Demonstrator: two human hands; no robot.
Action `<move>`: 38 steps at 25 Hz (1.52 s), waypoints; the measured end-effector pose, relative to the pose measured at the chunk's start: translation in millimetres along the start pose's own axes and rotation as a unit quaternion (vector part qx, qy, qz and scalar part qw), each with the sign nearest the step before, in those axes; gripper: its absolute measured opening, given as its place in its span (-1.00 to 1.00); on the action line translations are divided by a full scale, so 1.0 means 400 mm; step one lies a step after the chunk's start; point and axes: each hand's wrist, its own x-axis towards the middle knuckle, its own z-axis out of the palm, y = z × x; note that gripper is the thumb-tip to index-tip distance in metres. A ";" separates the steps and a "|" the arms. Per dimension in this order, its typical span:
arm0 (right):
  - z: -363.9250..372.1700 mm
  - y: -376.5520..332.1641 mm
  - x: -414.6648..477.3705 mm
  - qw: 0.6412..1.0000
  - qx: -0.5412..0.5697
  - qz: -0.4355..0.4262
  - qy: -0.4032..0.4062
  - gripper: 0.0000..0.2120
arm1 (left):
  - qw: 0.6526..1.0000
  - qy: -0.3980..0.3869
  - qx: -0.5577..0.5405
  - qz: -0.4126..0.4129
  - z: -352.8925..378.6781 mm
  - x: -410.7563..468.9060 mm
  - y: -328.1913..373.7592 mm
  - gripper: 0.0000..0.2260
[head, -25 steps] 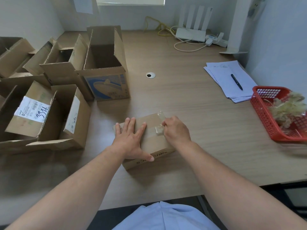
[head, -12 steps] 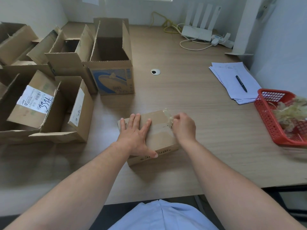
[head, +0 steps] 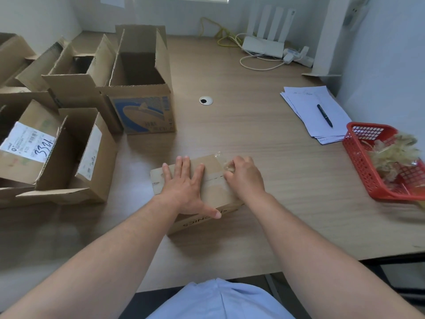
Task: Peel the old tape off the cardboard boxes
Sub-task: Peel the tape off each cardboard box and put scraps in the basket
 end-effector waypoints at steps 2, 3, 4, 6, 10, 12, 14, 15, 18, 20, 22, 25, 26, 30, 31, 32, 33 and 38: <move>-0.011 0.024 0.015 0.998 0.041 -0.033 0.014 -0.84 | 1.000 -0.003 -0.003 -0.006 -0.006 0.006 0.008 0.34; -0.019 0.041 0.026 0.996 0.087 -0.028 0.012 -0.85 | 1.000 -0.004 -0.004 -0.010 -0.009 0.008 0.012 0.33; -0.025 0.053 0.034 0.991 0.135 -0.014 -0.003 -0.82 | 1.000 -0.002 -0.005 -0.011 -0.008 0.007 0.012 0.32; -0.030 0.077 0.045 0.978 0.199 0.020 -0.053 -0.68 | 1.000 0.006 -0.004 -0.010 -0.004 0.000 0.011 0.28; -0.051 0.120 0.079 0.925 0.338 0.072 -0.158 -0.66 | 1.000 0.017 -0.009 -0.015 0.000 -0.016 0.018 0.21; -0.066 0.137 0.111 0.890 0.406 0.087 -0.190 -0.72 | 1.000 0.007 -0.007 -0.021 -0.005 -0.018 0.024 0.20; -0.072 0.144 0.149 0.891 0.402 0.069 -0.198 -0.78 | 1.000 0.002 -0.004 -0.029 -0.007 -0.016 0.028 0.19; -0.070 0.142 0.167 0.894 0.395 0.056 -0.203 -0.85 | 0.999 0.001 -0.002 -0.032 -0.006 -0.015 0.030 0.19; -0.053 0.121 0.210 0.892 0.384 0.020 -0.238 -0.94 | 0.999 -0.003 0.006 -0.036 -0.003 -0.018 0.032 0.19; -0.041 0.105 0.237 0.891 0.368 -0.002 -0.267 -0.90 | 0.999 -0.008 -0.004 -0.041 -0.004 -0.020 0.032 0.20; -0.031 0.091 0.259 0.891 0.341 -0.017 -0.298 -0.89 | 0.999 -0.009 -0.014 -0.044 -0.005 -0.025 0.031 0.21; -0.027 0.078 0.283 0.876 0.331 -0.033 -0.350 -0.92 | 0.999 -0.002 -0.023 -0.040 -0.008 -0.027 0.031 0.19; -0.029 0.074 0.289 0.868 0.338 -0.037 -0.361 -0.91 | 0.999 -0.001 -0.025 -0.039 -0.009 -0.027 0.031 0.19; -0.040 0.059 0.320 0.876 0.303 -0.088 -0.366 -0.83 | 0.999 0.003 -0.026 -0.037 -0.011 -0.032 0.033 0.19; -0.041 0.057 0.326 0.874 0.301 -0.092 -0.370 -0.83 | 0.999 0.004 -0.026 -0.036 -0.012 -0.033 0.033 0.18; -0.040 0.055 0.330 0.872 0.302 -0.091 -0.375 -0.83 | 0.999 0.003 -0.025 -0.035 -0.013 -0.034 0.033 0.18; -0.039 0.054 0.334 0.870 0.305 -0.088 -0.379 -0.84 | 0.999 0.002 -0.025 -0.036 -0.014 -0.035 0.033 0.18; -0.033 0.038 0.330 0.896 0.267 -0.116 -0.336 -0.81 | 0.999 0.011 -0.034 -0.040 -0.019 -0.031 0.036 0.16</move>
